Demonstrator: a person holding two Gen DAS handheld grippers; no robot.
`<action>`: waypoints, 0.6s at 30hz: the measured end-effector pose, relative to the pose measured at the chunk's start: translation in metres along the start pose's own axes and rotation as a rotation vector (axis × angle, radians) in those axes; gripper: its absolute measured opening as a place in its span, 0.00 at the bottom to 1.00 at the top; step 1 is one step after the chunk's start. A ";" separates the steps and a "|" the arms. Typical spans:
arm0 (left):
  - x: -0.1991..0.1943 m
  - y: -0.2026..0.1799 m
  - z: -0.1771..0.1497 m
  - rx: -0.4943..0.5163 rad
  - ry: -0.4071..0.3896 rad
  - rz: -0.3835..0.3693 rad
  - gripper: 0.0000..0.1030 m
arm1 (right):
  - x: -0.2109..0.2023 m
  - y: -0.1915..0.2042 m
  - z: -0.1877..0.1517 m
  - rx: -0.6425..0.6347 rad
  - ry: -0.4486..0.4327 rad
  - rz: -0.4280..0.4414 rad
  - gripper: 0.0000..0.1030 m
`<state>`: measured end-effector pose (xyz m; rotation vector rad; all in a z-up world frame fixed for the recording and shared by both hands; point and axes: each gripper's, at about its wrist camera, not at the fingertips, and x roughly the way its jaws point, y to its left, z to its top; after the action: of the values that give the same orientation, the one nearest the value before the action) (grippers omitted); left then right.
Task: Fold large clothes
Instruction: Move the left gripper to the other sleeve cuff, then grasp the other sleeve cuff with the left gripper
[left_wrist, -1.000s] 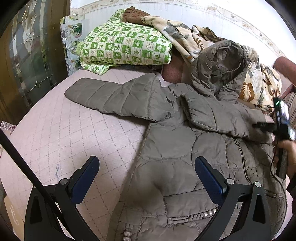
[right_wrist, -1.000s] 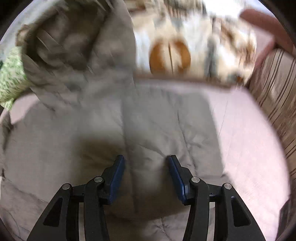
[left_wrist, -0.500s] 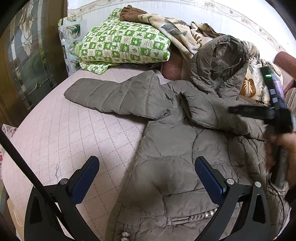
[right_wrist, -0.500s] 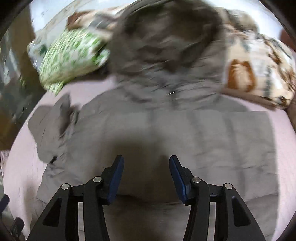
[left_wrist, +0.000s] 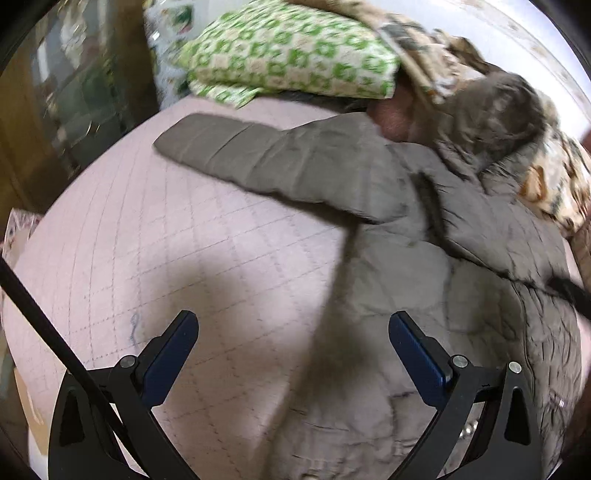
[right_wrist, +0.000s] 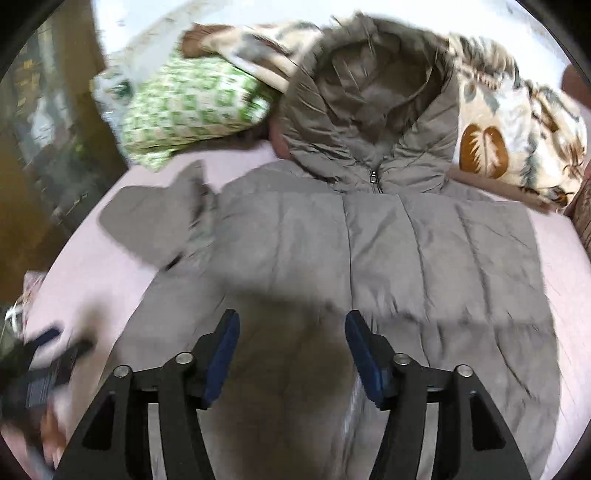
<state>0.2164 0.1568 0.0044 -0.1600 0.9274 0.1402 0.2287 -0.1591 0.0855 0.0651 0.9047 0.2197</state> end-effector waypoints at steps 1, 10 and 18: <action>0.006 0.009 0.004 -0.028 0.017 0.000 1.00 | -0.016 0.003 -0.017 -0.015 -0.026 0.014 0.63; 0.057 0.114 0.039 -0.427 0.127 -0.038 0.95 | -0.021 -0.014 -0.047 -0.027 -0.046 0.117 0.63; 0.097 0.150 0.086 -0.455 0.174 -0.010 0.91 | -0.044 -0.036 -0.048 0.026 -0.090 0.153 0.63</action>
<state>0.3134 0.3252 -0.0341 -0.6058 1.0573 0.3313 0.1704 -0.2054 0.0840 0.1674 0.8134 0.3449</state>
